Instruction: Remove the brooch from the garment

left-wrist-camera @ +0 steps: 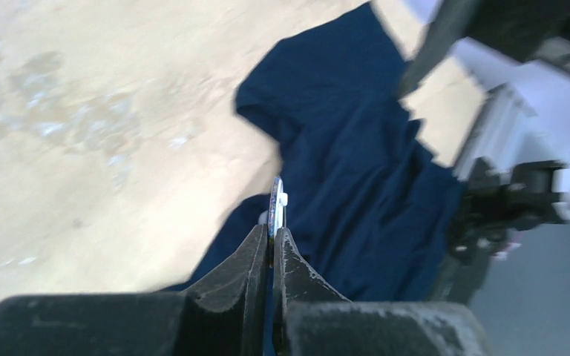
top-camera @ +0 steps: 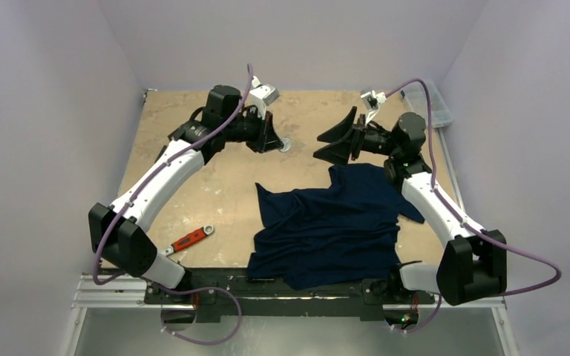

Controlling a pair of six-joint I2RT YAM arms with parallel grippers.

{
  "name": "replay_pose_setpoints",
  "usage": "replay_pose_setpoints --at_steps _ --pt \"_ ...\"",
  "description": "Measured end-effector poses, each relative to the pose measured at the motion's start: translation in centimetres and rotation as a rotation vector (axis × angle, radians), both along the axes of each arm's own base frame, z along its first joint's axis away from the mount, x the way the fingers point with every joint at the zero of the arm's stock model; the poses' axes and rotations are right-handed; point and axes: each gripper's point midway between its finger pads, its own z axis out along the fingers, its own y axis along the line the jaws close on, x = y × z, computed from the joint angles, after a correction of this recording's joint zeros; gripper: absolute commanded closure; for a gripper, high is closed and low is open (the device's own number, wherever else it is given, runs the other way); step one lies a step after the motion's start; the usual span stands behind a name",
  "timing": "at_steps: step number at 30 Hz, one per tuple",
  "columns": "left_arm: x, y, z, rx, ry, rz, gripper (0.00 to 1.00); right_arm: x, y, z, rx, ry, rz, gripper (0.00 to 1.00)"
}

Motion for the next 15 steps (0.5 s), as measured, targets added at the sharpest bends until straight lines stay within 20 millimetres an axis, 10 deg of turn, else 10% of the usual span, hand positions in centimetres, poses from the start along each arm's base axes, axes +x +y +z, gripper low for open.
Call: replay_pose_setpoints --at_steps 15 --pt "7.8 13.5 -13.1 0.904 -0.107 0.199 1.00 0.6 -0.1 0.7 -0.056 -0.067 -0.012 0.08"
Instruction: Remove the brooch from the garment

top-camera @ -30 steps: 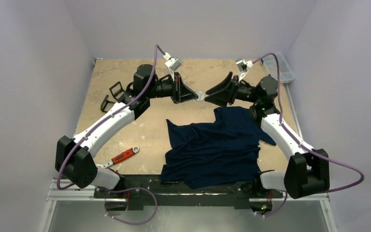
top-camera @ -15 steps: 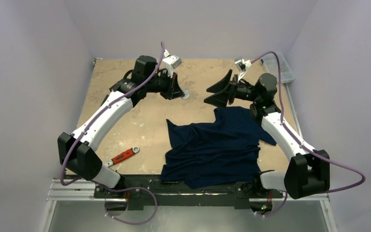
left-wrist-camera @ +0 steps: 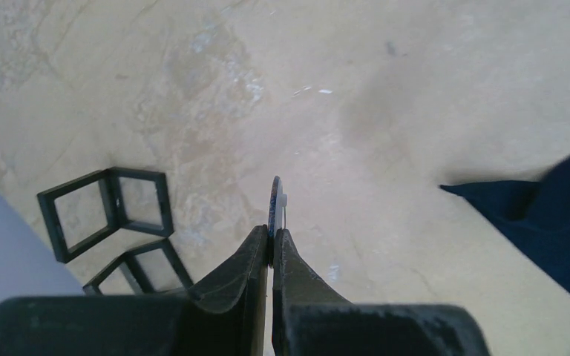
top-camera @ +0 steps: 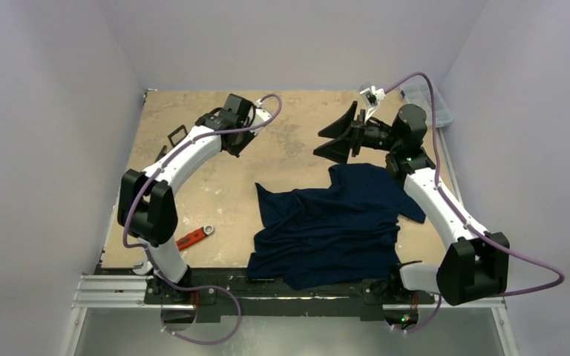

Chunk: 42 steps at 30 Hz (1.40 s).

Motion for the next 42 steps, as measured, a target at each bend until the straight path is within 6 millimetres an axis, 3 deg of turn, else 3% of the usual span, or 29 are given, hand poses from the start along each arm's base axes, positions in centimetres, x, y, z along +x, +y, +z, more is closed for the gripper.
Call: replay_pose_setpoints --at_steps 14,24,33,42 --pt "5.4 10.9 -3.7 0.360 -0.020 0.075 1.00 0.5 -0.2 -1.4 -0.039 0.018 -0.031 0.07" --pt "7.0 17.4 -6.0 0.508 0.028 0.099 1.00 0.7 -0.3 -1.6 -0.047 0.021 -0.046 0.07" --pt "8.3 18.9 -8.3 0.568 0.055 0.054 1.00 0.7 -0.3 -1.8 -0.051 0.030 -0.046 0.07" --pt "9.7 19.7 -8.3 0.617 0.015 0.049 1.00 0.7 -0.4 -2.0 -0.053 0.036 -0.049 0.06"
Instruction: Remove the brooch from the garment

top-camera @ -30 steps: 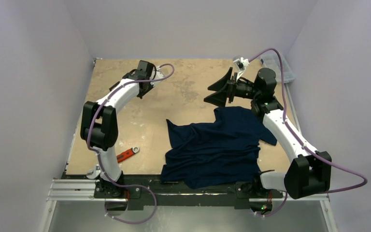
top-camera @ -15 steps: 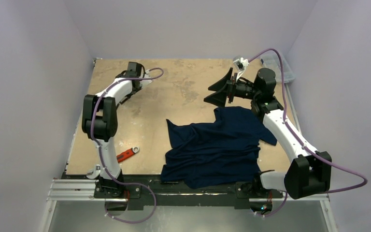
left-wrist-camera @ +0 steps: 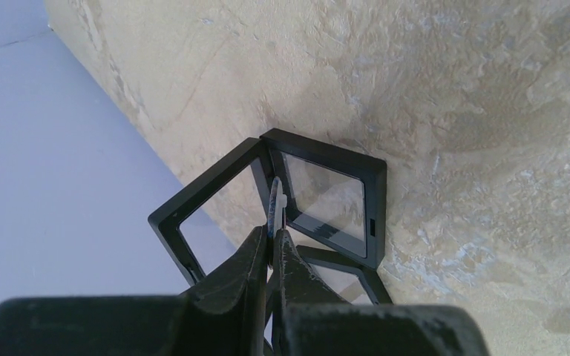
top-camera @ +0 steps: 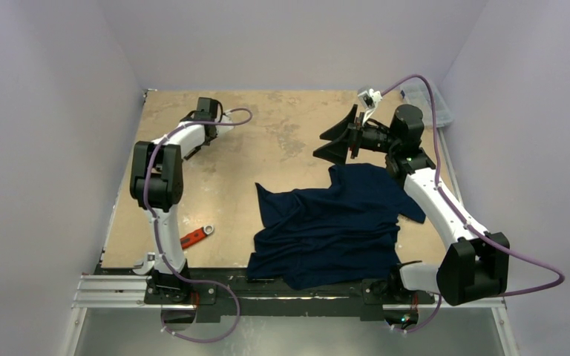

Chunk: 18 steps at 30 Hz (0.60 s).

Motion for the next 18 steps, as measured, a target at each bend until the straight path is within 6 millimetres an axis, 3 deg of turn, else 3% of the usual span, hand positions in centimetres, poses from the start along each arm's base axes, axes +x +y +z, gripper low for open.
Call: replay_pose_setpoints --at_steps 11,18 --pt "0.3 0.2 -1.1 0.020 0.013 -0.005 0.98 0.0 0.0 -0.1 -0.002 0.006 0.000 0.06" --pt "0.0 0.3 -1.2 0.018 0.024 -0.003 0.76 0.0 0.0 -0.1 -0.003 0.001 0.000 0.06"
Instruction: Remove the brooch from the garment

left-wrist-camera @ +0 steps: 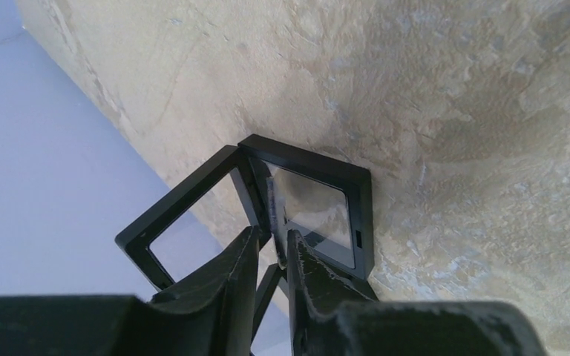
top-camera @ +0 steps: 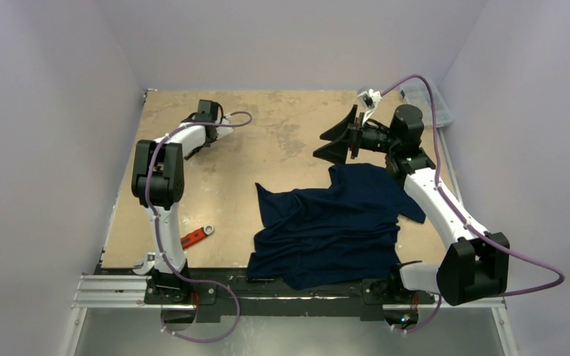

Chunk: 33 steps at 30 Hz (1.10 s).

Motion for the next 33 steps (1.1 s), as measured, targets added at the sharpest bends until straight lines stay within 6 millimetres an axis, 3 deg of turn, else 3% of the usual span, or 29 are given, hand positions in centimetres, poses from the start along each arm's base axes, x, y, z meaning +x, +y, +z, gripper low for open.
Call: replay_pose_setpoints --at_steps 9,14,18,20,22,25,28,33 --pt "-1.7 -0.5 -1.2 -0.037 0.094 -0.017 0.61 0.0 0.0 0.0 -0.002 -0.005 0.000 0.06" --pt "-1.9 -0.8 -1.0 -0.058 0.112 -0.018 0.47 0.0 0.0 0.0 -0.002 -0.006 -0.001 0.06" --pt "-2.6 -1.3 -1.3 -0.094 0.144 -0.020 0.26 0.1 0.0 0.0 -0.003 -0.008 -0.001 0.06" --pt "-3.1 -1.6 -1.3 -0.115 0.163 -0.023 0.09 0.0 0.0 0.0 -0.003 -0.008 -0.001 0.06" --pt "-3.7 -2.0 -1.2 -0.145 0.180 -0.019 0.04 0.1 0.0 0.0 -0.003 -0.008 -0.002 0.06" --pt "-4.5 -3.5 0.3 -0.243 0.191 -0.022 0.01 0.1 0.0 -0.1 -0.004 -0.006 -0.004 0.06" --pt "-5.0 -6.3 3.3 -0.399 0.164 -0.047 0.00 0.1 0.0 -0.4 -0.012 0.002 -0.003 0.07" --pt "-6.3 -13.9 9.4 -0.730 0.136 -0.111 0.00 0.8 -0.4 -2.7 -0.083 0.040 -0.029 0.10"
